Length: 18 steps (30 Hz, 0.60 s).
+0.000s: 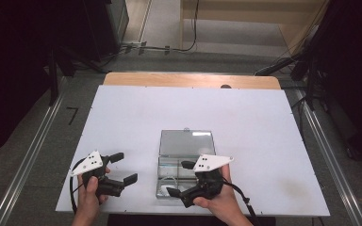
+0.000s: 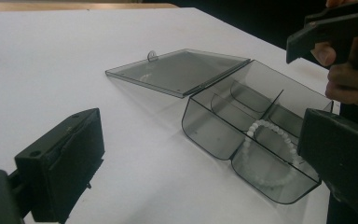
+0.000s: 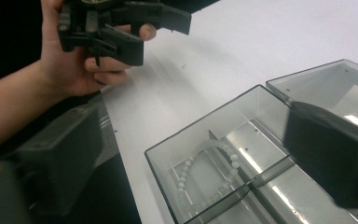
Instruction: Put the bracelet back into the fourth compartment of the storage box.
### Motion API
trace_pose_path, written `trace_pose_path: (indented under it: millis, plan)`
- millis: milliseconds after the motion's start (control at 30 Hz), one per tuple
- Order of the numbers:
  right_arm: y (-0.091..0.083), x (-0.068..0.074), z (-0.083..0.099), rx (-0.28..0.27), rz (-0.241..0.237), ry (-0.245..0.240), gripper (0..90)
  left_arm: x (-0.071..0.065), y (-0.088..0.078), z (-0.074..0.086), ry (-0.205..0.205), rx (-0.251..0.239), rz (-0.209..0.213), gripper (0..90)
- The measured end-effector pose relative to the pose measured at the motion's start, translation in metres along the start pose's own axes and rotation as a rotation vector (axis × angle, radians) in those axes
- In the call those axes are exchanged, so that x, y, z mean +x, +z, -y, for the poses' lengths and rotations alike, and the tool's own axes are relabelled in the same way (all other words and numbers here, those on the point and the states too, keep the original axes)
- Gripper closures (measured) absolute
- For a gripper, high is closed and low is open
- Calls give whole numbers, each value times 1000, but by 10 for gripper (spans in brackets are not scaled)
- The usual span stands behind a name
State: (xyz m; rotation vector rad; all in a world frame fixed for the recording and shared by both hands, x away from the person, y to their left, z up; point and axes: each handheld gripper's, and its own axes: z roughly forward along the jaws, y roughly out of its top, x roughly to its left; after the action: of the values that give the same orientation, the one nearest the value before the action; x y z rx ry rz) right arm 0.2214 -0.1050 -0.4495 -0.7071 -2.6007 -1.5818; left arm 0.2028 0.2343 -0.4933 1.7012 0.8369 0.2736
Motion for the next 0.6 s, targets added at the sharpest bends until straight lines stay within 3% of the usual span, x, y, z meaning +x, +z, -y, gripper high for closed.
trace_pose_path:
  millis: [600]
  plan:
    - [-22,-23,-8,-44,58,17,0,-2,0,0,2,1,2,3]
